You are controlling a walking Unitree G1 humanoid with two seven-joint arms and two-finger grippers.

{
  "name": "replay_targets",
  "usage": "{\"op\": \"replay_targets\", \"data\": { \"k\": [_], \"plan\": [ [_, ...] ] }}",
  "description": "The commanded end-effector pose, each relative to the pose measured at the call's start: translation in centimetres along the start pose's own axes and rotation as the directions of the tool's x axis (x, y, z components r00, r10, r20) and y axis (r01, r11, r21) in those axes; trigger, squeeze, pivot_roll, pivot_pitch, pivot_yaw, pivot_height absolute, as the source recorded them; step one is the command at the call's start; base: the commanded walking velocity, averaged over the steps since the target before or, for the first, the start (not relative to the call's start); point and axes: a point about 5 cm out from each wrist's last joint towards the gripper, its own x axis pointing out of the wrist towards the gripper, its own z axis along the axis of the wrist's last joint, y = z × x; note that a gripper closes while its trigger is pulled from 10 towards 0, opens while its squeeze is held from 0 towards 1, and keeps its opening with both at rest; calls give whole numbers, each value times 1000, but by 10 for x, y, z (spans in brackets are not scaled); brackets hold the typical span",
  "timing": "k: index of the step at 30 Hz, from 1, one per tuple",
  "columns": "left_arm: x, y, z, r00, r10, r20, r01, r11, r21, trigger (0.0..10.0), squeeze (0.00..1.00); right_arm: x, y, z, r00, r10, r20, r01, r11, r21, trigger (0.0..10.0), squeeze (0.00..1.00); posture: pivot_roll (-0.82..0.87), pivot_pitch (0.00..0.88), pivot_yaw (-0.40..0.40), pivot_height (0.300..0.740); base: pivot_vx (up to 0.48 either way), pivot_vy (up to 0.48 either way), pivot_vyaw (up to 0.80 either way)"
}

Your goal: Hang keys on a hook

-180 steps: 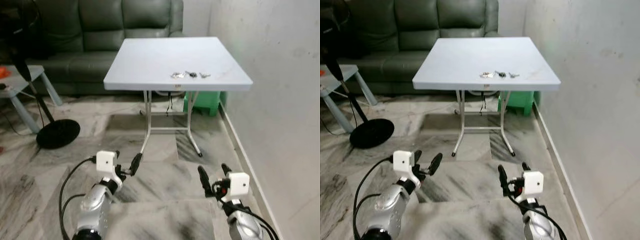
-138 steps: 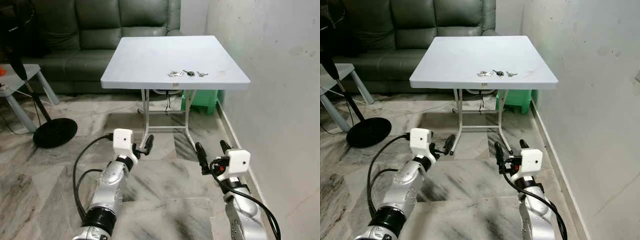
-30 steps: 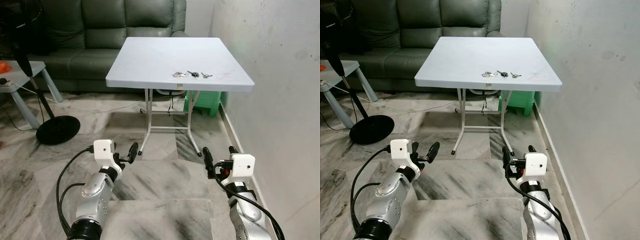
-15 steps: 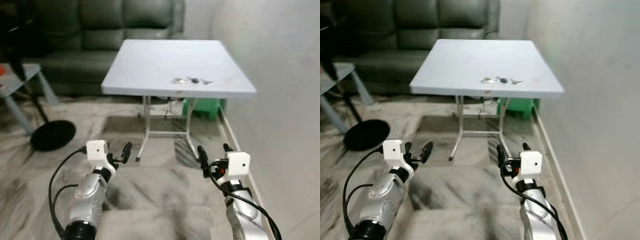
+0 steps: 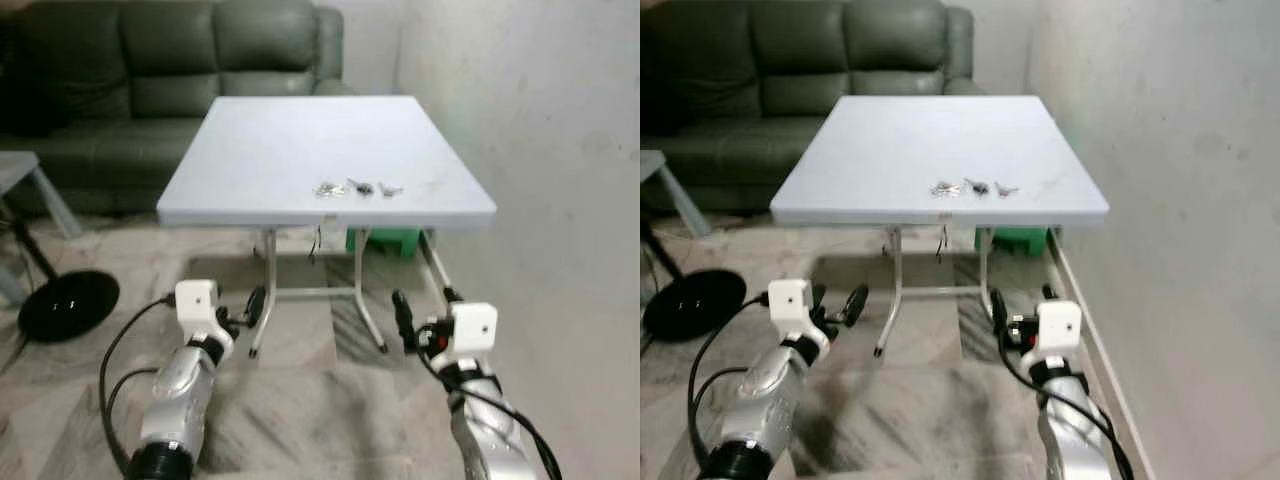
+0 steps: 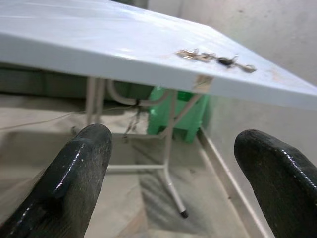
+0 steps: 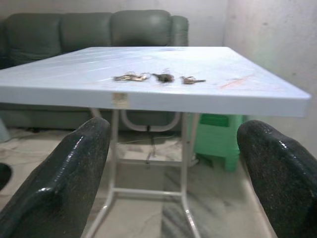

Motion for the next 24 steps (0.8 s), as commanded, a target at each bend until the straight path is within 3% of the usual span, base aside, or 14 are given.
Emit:
{"op": "replay_targets", "data": {
  "k": [1, 15, 24],
  "plan": [
    [2, -6, -1, 1000, -18, -2, 18, 1000, 0, 10000, 0, -2, -7, 3, 1000, -21, 13, 22, 1000, -13, 10000, 0, -49, 0, 10, 740, 435, 0, 0],
    [2, -7, -3, 1000, -15, -6, 15, 1000, -11, 10000, 0, -2, -6, 3, 1000, -12, 10, 12, 1000, -15, 10000, 0, -47, 0, 6, 740, 418, 0, 0],
    [3, -7, -3, 1000, -11, -6, 11, 1000, -20, 10000, 0, -1, -6, 3, 1000, -7, 12, 7, 1000, -15, 10000, 0, -47, 0, 4, 740, 345, 269, 0]
  ]
}}
